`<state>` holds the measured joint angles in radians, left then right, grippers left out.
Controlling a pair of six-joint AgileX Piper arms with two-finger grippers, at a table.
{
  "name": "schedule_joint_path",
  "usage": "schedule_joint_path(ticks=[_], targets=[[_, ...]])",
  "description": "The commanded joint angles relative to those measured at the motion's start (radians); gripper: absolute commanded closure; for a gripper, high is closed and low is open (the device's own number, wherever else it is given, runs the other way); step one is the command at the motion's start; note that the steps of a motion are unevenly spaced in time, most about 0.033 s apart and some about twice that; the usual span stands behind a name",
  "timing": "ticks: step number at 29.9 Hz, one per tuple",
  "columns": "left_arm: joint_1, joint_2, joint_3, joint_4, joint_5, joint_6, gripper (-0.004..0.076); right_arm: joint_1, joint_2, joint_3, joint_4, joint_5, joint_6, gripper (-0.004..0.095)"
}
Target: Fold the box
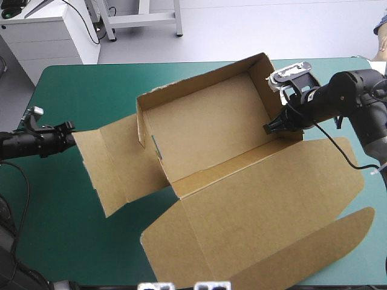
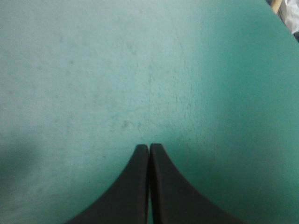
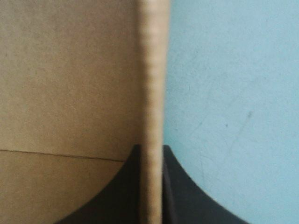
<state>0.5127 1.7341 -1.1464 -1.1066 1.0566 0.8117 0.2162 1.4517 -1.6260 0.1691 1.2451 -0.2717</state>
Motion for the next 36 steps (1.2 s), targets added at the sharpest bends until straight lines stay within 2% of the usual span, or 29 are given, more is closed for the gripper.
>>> schedule_joint_path(ticks=[1, 7, 12, 22, 31, 36], targets=[[-0.093, -0.028, 0.003, -0.068, 0.015, -0.004, 0.0733, -0.004, -0.014, -0.086, 0.102, -0.043, 0.001, 0.0928], [-0.29, -0.031, 0.013, -0.076, -0.005, -0.004, 0.0733, -0.004, 0.071, -0.136, 0.124, -0.067, 0.015, 0.0928], [-0.381, -0.082, 0.012, -0.083, -0.011, -0.006, 0.0733, -0.004, 0.153, -0.142, 0.107, -0.067, 0.027, 0.0927], [-0.43, -0.197, 0.012, -0.126, -0.009, -0.028, 0.0733, -0.004, 0.256, -0.141, 0.05, -0.118, 0.101, 0.0926], [-0.506, -0.268, 0.012, -0.129, -0.06, -0.028, 0.0733, -0.004, 0.26, -0.141, 0.041, -0.122, 0.101, 0.0926], [-0.506, -0.286, 0.012, -0.14, -0.052, -0.028, 0.0732, -0.004, 0.26, -0.141, 0.024, -0.114, 0.104, 0.0926]])
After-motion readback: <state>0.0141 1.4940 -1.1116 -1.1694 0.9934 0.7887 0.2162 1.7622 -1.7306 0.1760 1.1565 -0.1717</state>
